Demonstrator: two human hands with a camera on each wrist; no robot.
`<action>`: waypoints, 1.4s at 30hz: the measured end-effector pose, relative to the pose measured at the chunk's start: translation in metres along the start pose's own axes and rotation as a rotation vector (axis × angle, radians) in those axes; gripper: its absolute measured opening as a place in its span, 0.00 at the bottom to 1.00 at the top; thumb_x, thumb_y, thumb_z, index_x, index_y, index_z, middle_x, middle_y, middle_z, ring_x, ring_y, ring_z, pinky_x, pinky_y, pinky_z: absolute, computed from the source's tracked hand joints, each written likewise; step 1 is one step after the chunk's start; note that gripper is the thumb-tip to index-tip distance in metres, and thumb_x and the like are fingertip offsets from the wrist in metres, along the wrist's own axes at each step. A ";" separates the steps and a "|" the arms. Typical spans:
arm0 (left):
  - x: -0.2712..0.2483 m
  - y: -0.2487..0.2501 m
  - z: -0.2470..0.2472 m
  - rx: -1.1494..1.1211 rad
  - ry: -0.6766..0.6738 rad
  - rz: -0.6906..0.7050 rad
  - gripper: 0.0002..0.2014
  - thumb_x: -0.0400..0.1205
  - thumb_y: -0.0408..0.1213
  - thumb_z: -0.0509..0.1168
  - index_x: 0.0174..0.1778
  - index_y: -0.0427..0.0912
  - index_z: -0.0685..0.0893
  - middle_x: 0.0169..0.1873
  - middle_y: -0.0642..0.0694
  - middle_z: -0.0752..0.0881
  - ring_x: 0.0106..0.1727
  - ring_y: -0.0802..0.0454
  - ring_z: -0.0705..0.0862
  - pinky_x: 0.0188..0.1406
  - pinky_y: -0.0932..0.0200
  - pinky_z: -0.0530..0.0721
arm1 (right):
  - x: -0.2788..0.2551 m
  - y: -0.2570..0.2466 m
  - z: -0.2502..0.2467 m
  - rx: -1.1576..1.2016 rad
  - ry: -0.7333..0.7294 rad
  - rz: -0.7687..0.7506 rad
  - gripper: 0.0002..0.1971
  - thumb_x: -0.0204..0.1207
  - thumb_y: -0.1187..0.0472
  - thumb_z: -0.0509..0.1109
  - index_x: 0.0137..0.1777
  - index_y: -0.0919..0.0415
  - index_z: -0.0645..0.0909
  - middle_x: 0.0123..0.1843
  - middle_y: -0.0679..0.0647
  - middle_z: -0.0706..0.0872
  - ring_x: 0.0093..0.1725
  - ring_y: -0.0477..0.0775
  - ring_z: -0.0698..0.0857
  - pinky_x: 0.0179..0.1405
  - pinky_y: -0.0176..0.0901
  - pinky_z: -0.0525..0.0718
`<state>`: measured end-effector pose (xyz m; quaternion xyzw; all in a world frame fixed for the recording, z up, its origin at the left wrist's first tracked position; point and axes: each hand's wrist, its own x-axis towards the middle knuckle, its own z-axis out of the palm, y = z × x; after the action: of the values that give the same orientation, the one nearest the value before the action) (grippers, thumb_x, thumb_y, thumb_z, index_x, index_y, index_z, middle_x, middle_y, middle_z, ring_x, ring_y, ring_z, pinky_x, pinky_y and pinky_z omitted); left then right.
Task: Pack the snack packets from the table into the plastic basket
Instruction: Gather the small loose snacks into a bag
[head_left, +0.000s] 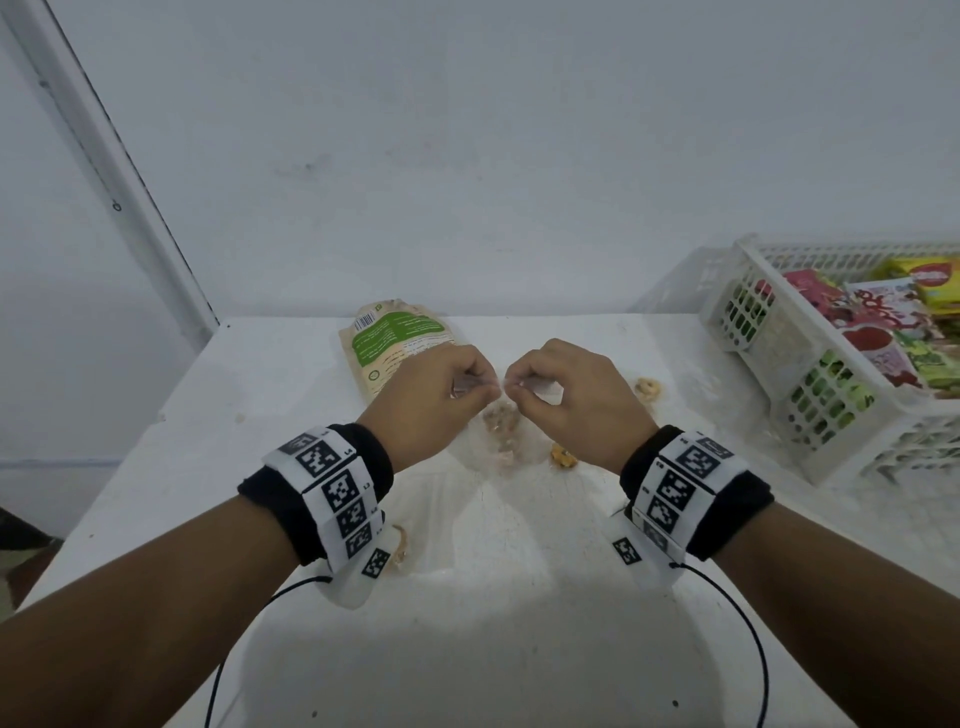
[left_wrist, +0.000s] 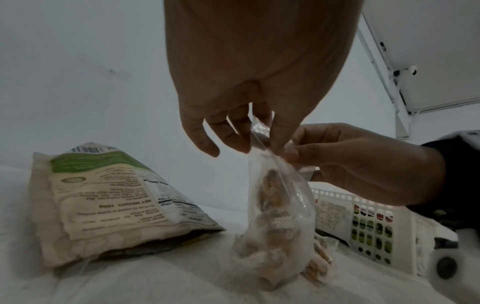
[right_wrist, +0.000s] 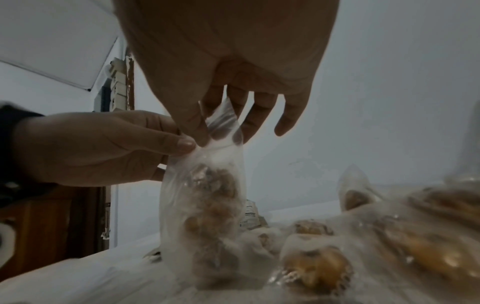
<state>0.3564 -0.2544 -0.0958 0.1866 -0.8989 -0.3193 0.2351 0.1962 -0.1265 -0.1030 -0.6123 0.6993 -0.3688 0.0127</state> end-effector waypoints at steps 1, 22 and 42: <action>0.000 -0.001 0.001 0.001 -0.001 0.011 0.03 0.85 0.41 0.70 0.47 0.49 0.87 0.44 0.56 0.87 0.50 0.61 0.84 0.52 0.62 0.82 | 0.000 -0.001 0.000 -0.008 -0.002 0.003 0.03 0.81 0.57 0.73 0.48 0.48 0.88 0.45 0.44 0.84 0.48 0.43 0.83 0.53 0.47 0.82; 0.020 0.013 -0.012 -0.190 -0.021 -0.255 0.30 0.79 0.58 0.75 0.71 0.52 0.71 0.46 0.49 0.86 0.43 0.56 0.86 0.38 0.61 0.81 | -0.017 0.000 -0.031 -0.058 0.137 0.391 0.22 0.82 0.51 0.73 0.69 0.55 0.68 0.61 0.51 0.77 0.56 0.50 0.83 0.58 0.49 0.84; 0.008 0.008 -0.028 0.258 -0.286 -0.195 0.06 0.83 0.49 0.71 0.46 0.52 0.85 0.39 0.56 0.85 0.38 0.60 0.81 0.32 0.66 0.71 | -0.015 -0.007 0.008 -0.287 -0.445 0.085 0.15 0.84 0.43 0.67 0.68 0.45 0.80 0.61 0.44 0.79 0.60 0.49 0.81 0.57 0.50 0.81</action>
<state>0.3641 -0.2661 -0.0690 0.2540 -0.9342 -0.2460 0.0474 0.2099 -0.1176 -0.1119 -0.6438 0.7496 -0.1213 0.0945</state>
